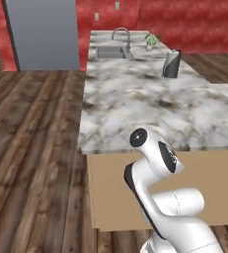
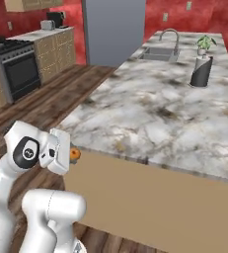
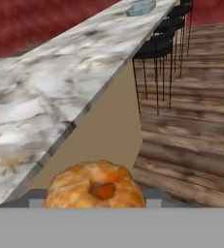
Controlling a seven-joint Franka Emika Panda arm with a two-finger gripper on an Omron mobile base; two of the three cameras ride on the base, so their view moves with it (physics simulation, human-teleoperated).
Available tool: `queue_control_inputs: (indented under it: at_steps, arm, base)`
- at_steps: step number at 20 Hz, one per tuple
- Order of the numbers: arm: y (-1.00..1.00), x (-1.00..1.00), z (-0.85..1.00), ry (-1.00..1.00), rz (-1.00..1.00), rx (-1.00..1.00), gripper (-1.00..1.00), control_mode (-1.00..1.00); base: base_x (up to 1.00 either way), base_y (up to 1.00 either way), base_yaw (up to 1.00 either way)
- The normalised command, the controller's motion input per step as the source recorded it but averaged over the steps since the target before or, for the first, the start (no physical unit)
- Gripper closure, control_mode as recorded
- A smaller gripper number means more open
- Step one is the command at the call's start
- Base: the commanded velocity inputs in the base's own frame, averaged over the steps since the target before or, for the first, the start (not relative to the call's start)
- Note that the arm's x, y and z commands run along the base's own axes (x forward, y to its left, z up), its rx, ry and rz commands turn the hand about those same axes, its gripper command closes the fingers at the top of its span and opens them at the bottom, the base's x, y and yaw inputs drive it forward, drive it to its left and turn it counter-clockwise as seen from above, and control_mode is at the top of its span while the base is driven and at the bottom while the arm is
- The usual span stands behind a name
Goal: Place the cold items (tangerine and orange) from the fridge in one tupperware on the dining counter. Place the warm items (kebab skewer and hot dog) in the stove area in another tupperware.
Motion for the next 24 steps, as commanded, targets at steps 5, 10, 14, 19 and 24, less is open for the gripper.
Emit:
queue_control_inputs:
  at_steps: [5,10,14,19,24]
  arm:
    - [0.00,0.00,0.00,0.00,0.00,0.00,1.00,1.00]
    - [0.00,0.00,0.00,0.00,0.00,0.00,1.00,1.00]
    - [0.00,0.00,0.00,0.00,0.00,0.00,1.00,1.00]
    - [0.00,0.00,0.00,0.00,0.00,0.00,1.00,1.00]
    - [0.00,0.00,0.00,0.00,0.00,0.00,1.00,1.00]
  base:
    - [0.05,-0.87,-0.33]
    - [0.24,-0.88,-0.19]
    - [0.19,-1.00,-0.16]
    - [0.08,-1.00,-0.13]
    - [0.00,-1.00,-0.13]
